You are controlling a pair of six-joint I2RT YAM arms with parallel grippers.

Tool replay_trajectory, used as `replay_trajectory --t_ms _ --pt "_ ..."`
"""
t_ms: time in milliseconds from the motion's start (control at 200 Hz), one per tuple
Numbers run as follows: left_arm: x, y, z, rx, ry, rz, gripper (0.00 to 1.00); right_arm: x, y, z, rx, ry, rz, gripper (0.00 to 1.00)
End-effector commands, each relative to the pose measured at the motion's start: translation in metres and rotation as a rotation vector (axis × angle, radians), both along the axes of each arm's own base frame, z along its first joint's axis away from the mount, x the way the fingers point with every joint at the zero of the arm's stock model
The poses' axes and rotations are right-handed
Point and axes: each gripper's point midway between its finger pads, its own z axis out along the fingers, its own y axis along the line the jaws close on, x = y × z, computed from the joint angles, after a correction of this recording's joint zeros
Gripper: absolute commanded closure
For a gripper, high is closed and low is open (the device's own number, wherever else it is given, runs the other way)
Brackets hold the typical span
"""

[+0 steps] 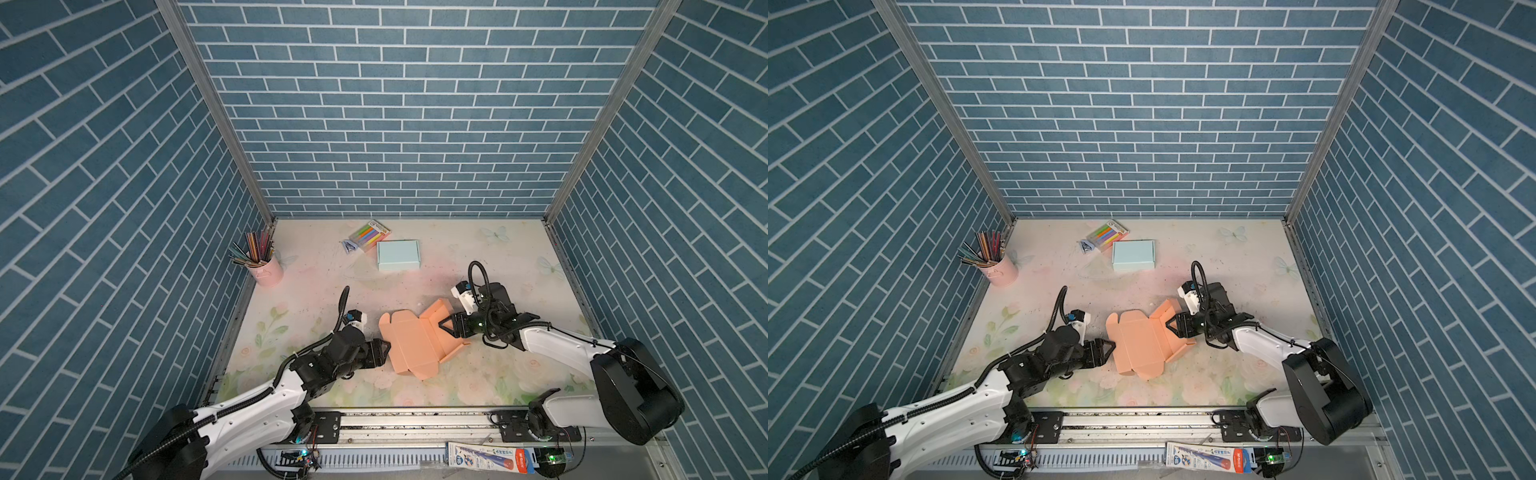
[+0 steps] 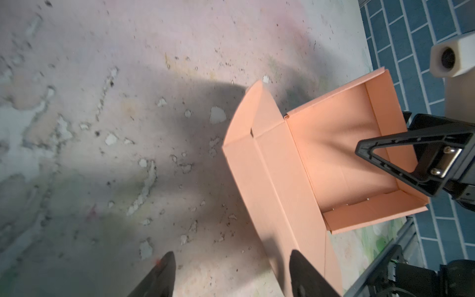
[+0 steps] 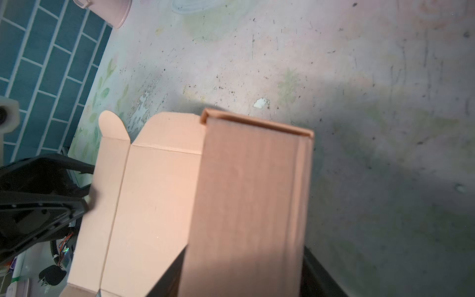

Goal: Fold the paper box

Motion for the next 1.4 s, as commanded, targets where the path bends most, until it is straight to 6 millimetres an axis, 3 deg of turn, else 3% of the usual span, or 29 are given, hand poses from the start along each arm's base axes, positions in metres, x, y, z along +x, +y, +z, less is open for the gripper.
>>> replay_trajectory --t_ms 0,130,470,780,970,1110,1395 --pt "0.002 -0.021 0.015 -0.143 -0.007 -0.019 0.33 -0.002 0.0 -0.002 0.022 0.018 -0.007 0.4" --pt "0.005 -0.033 0.021 -0.161 -0.019 -0.048 0.38 -0.004 0.0 -0.002 0.022 0.022 -0.003 0.4" --pt "0.017 -0.047 0.041 -0.206 -0.073 -0.055 0.66 -0.003 0.001 0.004 0.038 0.01 -0.006 0.4" --pt "0.023 -0.037 0.036 -0.186 -0.06 0.012 0.85 -0.007 0.002 0.018 0.07 -0.045 0.019 0.39" --pt "0.031 -0.025 0.039 -0.165 -0.063 0.032 0.93 -0.018 -0.003 0.034 0.102 -0.146 0.048 0.29" --pt "0.041 -0.016 0.052 -0.131 -0.097 0.023 0.99 -0.026 -0.005 0.043 0.118 -0.19 0.076 0.18" --pt "0.044 -0.016 0.086 0.09 -0.183 -0.205 0.99 -0.022 -0.011 0.055 0.086 -0.264 0.069 0.1"
